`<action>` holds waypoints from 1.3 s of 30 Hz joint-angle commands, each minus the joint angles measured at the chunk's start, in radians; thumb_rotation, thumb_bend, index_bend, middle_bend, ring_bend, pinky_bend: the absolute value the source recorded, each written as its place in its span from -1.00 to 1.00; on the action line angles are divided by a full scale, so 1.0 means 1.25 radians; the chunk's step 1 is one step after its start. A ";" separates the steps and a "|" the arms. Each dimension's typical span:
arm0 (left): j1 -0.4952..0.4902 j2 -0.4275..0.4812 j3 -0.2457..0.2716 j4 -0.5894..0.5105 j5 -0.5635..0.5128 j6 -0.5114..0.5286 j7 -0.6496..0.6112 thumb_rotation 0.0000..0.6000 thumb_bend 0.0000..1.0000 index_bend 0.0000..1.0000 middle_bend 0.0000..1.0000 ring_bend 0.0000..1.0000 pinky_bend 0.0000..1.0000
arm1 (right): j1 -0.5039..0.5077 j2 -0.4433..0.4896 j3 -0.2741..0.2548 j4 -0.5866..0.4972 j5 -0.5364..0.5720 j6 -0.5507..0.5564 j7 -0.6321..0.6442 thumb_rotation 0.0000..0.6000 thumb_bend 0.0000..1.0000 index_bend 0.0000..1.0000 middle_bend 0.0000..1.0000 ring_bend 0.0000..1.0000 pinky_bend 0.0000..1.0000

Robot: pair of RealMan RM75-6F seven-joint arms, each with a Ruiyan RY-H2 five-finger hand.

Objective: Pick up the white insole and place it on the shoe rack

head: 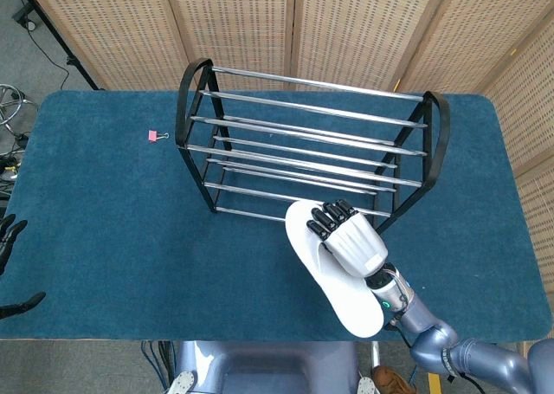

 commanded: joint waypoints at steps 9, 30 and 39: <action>0.003 0.002 0.000 -0.001 0.003 0.006 0.001 1.00 -1.00 -1.00 -1.00 -1.00 -1.00 | -0.004 -0.028 0.043 -0.021 0.042 0.012 -0.135 1.00 0.39 0.24 0.11 0.05 0.16; -0.027 -0.073 0.001 0.023 -0.024 -0.054 0.124 1.00 -1.00 -1.00 -1.00 -1.00 -1.00 | -0.018 -0.060 0.089 -0.045 0.155 -0.016 -0.359 1.00 0.39 0.27 0.14 0.05 0.16; -0.041 -0.093 -0.004 0.032 -0.052 -0.078 0.146 1.00 -1.00 -1.00 -1.00 -1.00 -1.00 | -0.018 -0.085 0.101 -0.041 0.187 -0.011 -0.401 1.00 0.39 0.28 0.14 0.05 0.16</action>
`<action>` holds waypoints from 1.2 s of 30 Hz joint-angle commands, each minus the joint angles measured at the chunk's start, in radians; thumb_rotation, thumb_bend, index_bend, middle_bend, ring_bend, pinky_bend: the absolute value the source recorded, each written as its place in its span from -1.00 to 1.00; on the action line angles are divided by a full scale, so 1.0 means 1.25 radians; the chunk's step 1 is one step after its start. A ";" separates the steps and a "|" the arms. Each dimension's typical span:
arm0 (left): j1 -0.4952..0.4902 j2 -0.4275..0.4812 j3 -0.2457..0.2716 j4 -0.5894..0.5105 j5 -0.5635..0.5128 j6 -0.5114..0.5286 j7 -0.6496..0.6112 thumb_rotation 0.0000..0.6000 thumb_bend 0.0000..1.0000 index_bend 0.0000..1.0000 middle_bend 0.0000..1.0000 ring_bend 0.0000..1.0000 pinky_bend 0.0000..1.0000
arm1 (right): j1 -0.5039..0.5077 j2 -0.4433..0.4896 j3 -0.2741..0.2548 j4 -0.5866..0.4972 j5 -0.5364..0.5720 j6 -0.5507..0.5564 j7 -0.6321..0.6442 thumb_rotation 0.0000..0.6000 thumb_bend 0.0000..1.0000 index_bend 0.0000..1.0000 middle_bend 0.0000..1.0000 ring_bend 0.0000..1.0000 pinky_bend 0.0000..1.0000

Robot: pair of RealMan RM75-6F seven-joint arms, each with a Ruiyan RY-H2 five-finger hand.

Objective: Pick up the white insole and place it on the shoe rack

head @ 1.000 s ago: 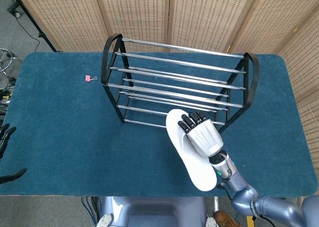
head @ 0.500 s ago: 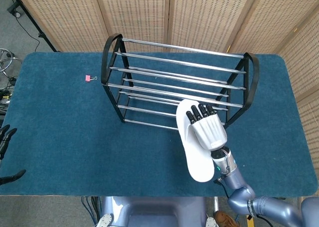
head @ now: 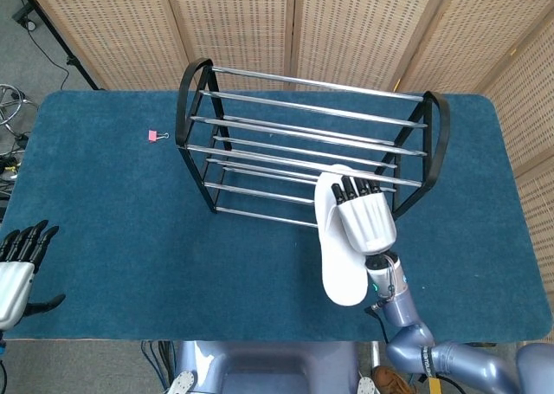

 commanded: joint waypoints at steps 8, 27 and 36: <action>-0.003 0.001 -0.001 0.000 -0.008 -0.001 -0.003 1.00 -1.00 -1.00 -1.00 -1.00 -1.00 | 0.013 -0.032 0.009 -0.004 0.044 -0.025 -0.052 1.00 0.39 0.28 0.15 0.05 0.16; -0.006 0.009 0.005 -0.006 -0.007 -0.005 -0.007 1.00 -1.00 -1.00 -1.00 -1.00 -1.00 | 0.047 -0.064 0.088 -0.048 0.207 -0.058 -0.152 1.00 0.39 0.28 0.15 0.05 0.16; -0.007 0.012 0.006 -0.006 -0.010 -0.007 -0.013 1.00 -1.00 -1.00 -1.00 -1.00 -1.00 | 0.071 -0.081 0.093 0.008 0.223 -0.052 -0.155 1.00 0.39 0.27 0.15 0.05 0.16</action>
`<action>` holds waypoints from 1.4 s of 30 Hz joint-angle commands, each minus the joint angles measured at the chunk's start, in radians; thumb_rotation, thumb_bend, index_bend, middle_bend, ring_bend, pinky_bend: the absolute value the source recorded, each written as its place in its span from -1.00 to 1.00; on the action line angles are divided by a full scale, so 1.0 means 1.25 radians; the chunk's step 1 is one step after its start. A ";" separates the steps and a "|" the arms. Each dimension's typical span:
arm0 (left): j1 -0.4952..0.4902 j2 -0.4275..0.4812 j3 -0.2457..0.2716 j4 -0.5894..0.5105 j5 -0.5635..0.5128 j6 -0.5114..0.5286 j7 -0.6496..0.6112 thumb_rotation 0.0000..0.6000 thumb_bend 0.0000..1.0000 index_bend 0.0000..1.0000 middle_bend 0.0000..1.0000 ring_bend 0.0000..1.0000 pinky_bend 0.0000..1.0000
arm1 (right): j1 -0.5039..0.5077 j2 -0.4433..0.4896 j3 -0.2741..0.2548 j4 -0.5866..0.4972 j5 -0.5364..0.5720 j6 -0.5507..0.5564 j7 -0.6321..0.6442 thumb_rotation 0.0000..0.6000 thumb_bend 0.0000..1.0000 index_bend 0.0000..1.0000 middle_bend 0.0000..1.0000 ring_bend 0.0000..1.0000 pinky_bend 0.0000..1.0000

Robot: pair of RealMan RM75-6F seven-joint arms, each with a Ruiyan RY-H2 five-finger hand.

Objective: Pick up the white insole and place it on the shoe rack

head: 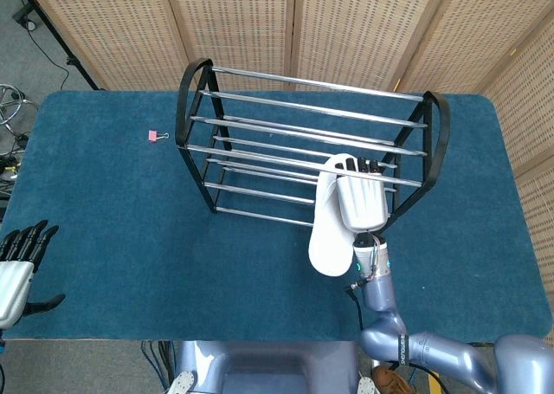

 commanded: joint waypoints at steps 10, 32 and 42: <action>-0.004 0.002 -0.003 0.001 -0.012 -0.005 -0.006 1.00 -1.00 -1.00 -1.00 -1.00 -1.00 | 0.045 -0.024 0.038 0.022 0.059 -0.005 -0.012 1.00 0.39 0.27 0.15 0.05 0.16; -0.013 0.020 -0.010 0.006 -0.033 -0.019 -0.053 1.00 -1.00 -1.00 -1.00 -1.00 -1.00 | 0.140 -0.041 0.087 0.098 0.156 -0.043 -0.024 1.00 0.39 0.27 0.15 0.05 0.16; -0.017 0.020 -0.012 0.007 -0.043 -0.026 -0.056 1.00 -1.00 -1.00 -1.00 -1.00 -1.00 | 0.165 -0.047 0.096 0.132 0.189 -0.050 -0.009 1.00 0.39 0.27 0.15 0.05 0.16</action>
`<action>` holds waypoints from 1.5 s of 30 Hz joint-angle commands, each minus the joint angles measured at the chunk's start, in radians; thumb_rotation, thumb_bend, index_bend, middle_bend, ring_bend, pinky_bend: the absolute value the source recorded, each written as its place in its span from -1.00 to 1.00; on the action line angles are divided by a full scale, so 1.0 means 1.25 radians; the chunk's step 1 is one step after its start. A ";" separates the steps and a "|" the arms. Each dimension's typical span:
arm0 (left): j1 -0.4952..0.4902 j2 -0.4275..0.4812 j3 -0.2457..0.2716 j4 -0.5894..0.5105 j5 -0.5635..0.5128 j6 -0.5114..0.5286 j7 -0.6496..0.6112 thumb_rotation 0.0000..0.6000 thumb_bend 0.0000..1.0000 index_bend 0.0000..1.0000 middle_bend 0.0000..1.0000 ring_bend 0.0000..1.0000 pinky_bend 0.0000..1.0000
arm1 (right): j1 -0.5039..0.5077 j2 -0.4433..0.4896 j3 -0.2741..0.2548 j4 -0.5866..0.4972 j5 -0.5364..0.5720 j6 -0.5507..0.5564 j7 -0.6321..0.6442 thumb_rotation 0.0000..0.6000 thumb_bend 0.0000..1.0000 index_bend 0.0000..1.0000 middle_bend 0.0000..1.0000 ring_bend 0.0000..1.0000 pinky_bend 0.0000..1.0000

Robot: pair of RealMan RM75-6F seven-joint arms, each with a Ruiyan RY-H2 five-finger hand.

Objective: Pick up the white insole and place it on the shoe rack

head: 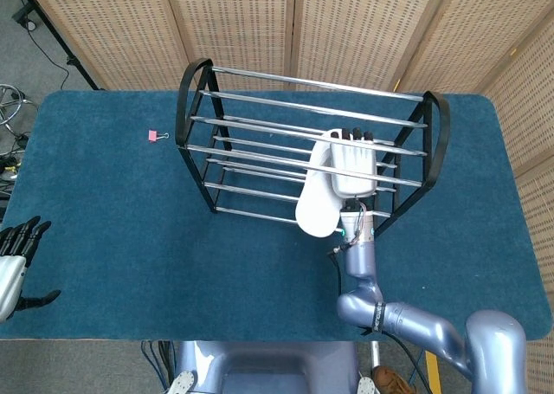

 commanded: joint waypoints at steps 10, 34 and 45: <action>0.000 0.009 0.000 0.000 -0.001 0.000 -0.021 1.00 -1.00 -1.00 -1.00 -1.00 -1.00 | 0.033 -0.007 0.009 0.049 0.034 -0.011 0.012 1.00 0.39 0.26 0.15 0.05 0.16; -0.002 0.016 -0.001 0.003 -0.006 -0.005 -0.039 1.00 -1.00 -1.00 -1.00 -1.00 -1.00 | 0.067 -0.015 -0.010 0.116 0.089 -0.040 0.053 1.00 0.11 -0.30 -0.44 -0.46 -0.39; -0.001 0.014 0.001 0.001 -0.001 -0.003 -0.035 1.00 -1.00 -1.00 -1.00 -1.00 -1.00 | 0.061 0.004 -0.013 0.072 0.115 -0.021 0.033 1.00 0.02 -0.36 -0.57 -0.59 -0.50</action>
